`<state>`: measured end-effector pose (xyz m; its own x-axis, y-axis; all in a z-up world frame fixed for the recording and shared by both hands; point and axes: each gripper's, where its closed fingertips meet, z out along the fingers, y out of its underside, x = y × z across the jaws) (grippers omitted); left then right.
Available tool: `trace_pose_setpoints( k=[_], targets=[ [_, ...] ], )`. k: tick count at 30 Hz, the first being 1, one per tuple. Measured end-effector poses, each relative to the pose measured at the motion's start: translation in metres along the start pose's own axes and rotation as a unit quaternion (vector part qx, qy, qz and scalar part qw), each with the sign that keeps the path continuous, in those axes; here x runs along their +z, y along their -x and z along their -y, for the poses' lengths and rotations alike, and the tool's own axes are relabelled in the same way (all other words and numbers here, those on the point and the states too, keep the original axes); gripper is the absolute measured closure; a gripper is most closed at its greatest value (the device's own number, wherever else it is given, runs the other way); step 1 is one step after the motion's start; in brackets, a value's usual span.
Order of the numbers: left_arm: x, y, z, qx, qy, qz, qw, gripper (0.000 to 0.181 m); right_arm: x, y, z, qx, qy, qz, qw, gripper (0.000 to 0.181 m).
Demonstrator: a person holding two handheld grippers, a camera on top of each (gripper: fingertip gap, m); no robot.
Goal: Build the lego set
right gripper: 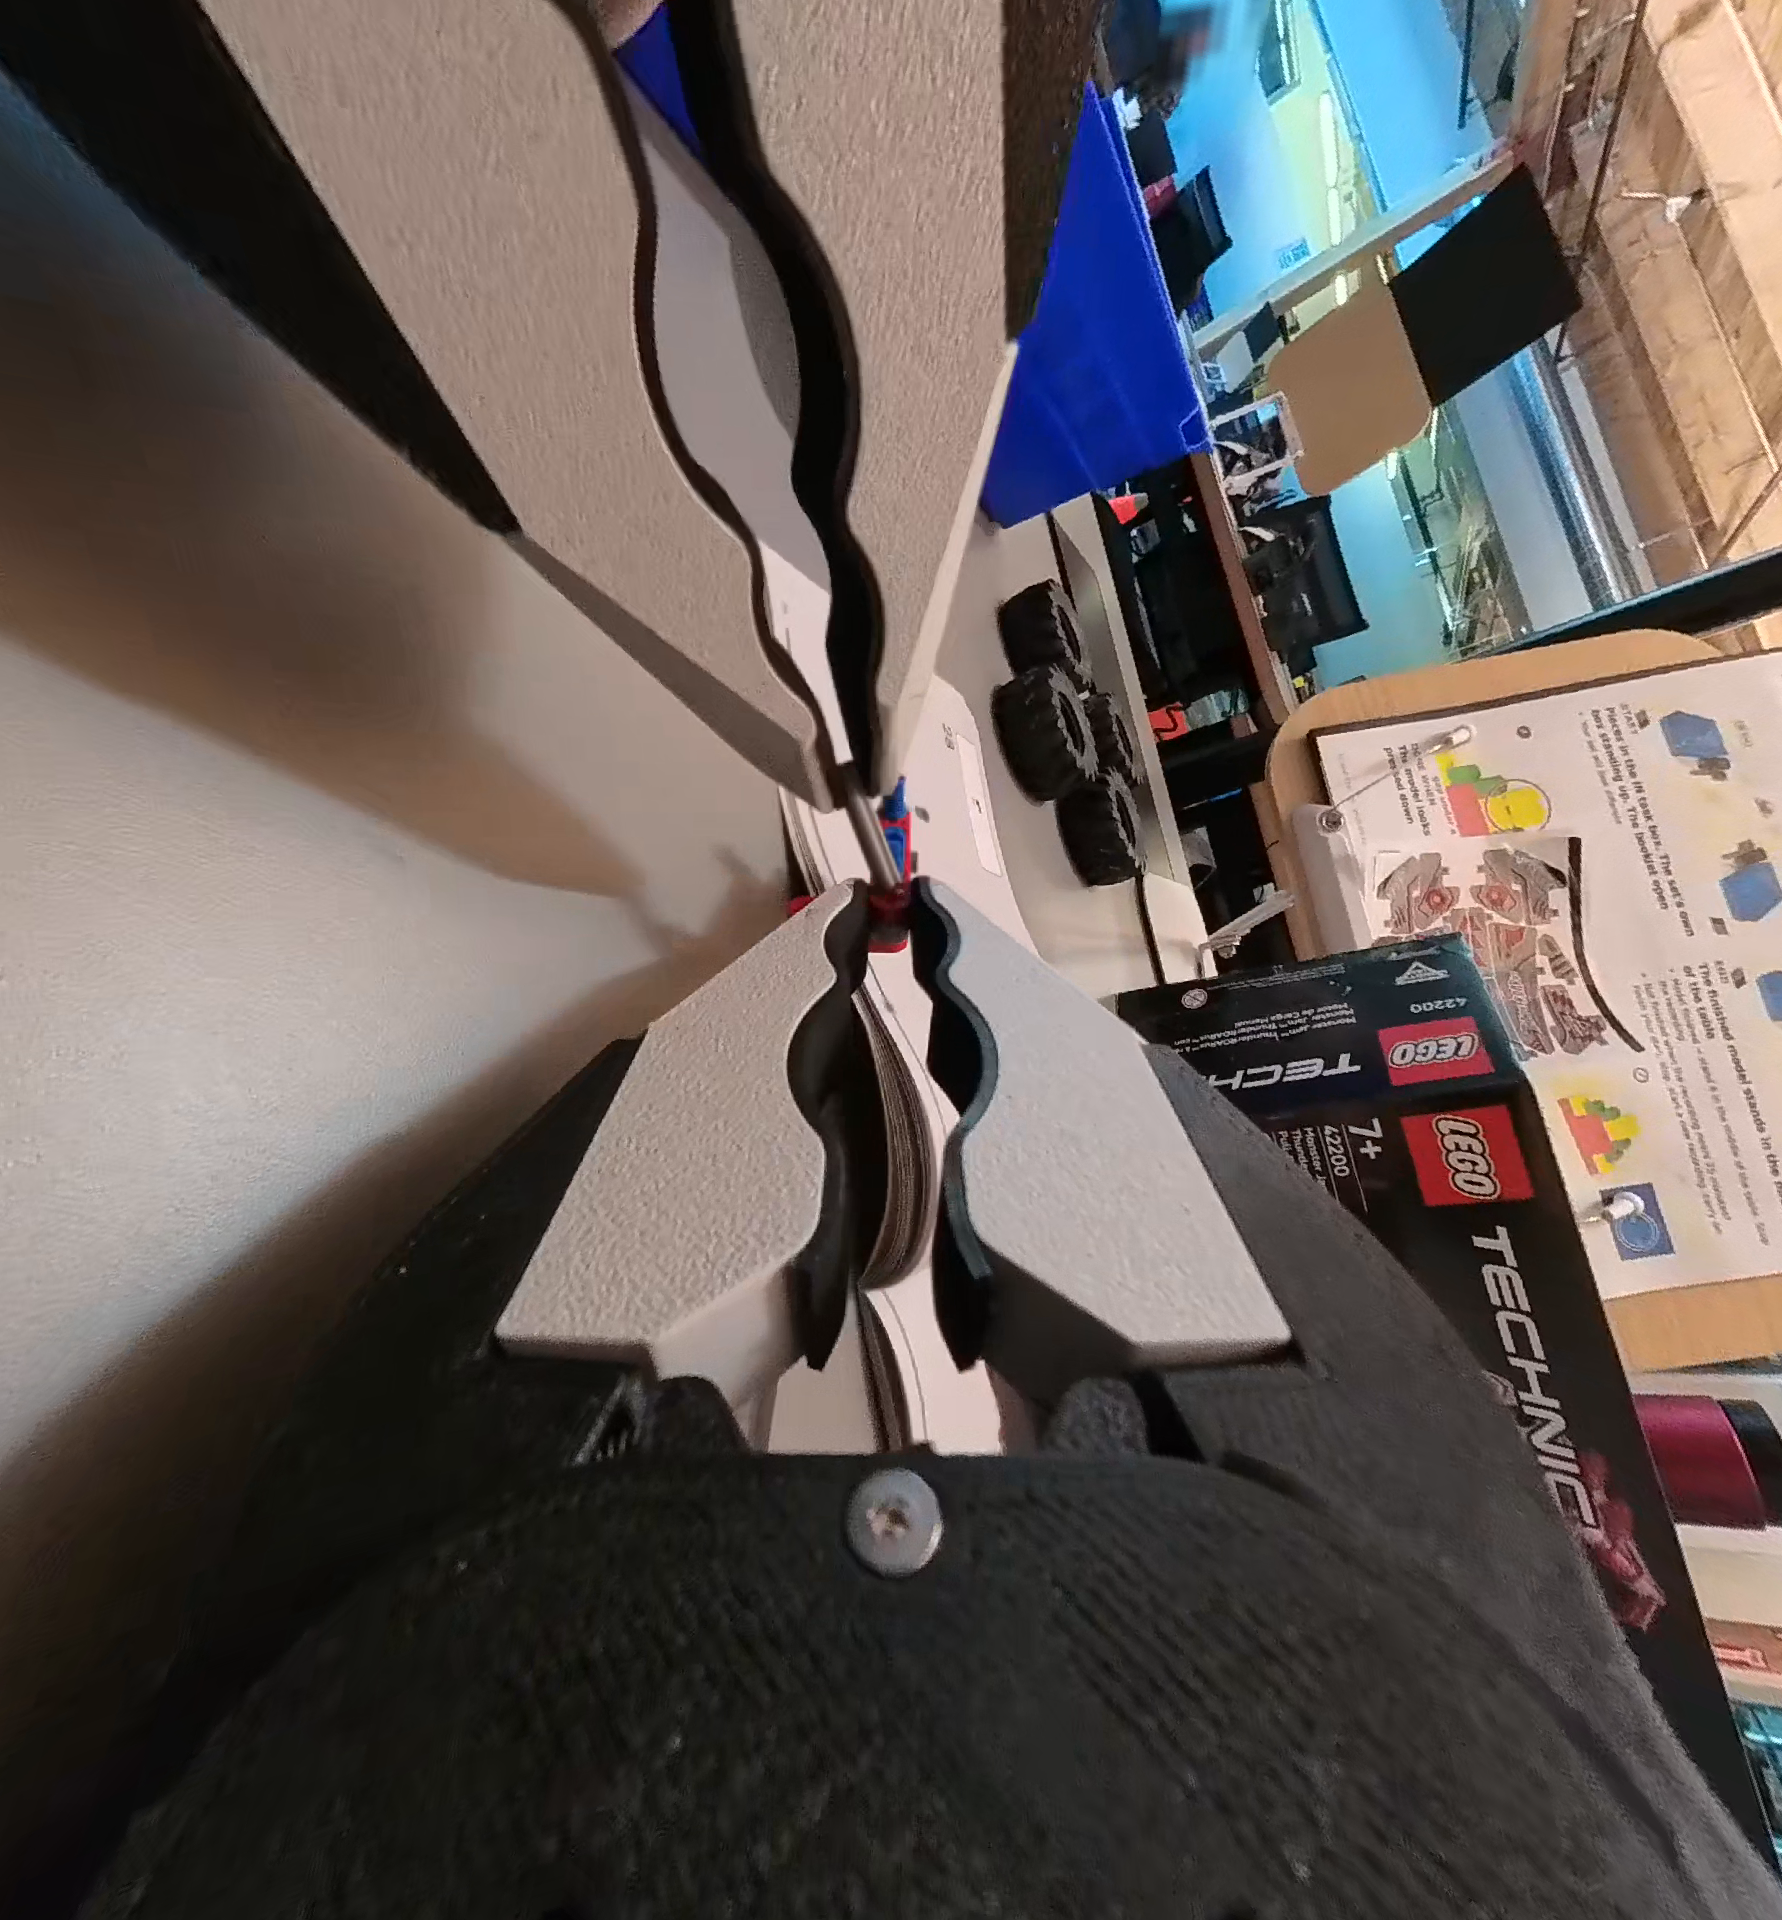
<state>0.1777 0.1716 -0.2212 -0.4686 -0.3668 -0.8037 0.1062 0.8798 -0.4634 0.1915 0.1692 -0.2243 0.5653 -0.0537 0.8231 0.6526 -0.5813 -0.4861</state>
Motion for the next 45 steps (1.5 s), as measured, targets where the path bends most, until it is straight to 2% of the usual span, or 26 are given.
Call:
trace_pose_setpoints(
  k=[1, 16, 30, 36, 41, 45],
  targets=[
    [0.0, -0.001, -0.001, 0.014, 0.007, 0.002, 1.0, 0.18, 0.0, 0.0, -0.001, -0.001, 0.003, 0.001, 1.0, 0.175],
    [0.003, -0.006, -0.004, 0.125, 0.057, 0.012, 0.991, 0.18, 0.003, 0.009, -0.006, -0.015, 0.022, 0.03, 0.999, 0.175],
    [0.001, -0.008, -0.005, 0.157, 0.044, 0.002, 0.987, 0.18, 0.003, 0.016, -0.003, -0.029, 0.009, 0.055, 0.998, 0.176],
    [0.0, -0.011, -0.004, 0.206, 0.055, -0.004, 0.977, 0.18, 0.003, 0.019, -0.002, -0.041, 0.011, 0.061, 0.997, 0.176],
    [-0.001, -0.011, -0.005, 0.197, 0.048, -0.011, 0.979, 0.18, 0.002, 0.02, 0.0, -0.026, -0.003, 0.071, 0.997, 0.175],
    [-0.003, -0.009, -0.004, 0.135, 0.013, -0.026, 0.99, 0.18, 0.001, 0.018, 0.004, 0.02, -0.043, 0.078, 0.996, 0.176]
  ],
)
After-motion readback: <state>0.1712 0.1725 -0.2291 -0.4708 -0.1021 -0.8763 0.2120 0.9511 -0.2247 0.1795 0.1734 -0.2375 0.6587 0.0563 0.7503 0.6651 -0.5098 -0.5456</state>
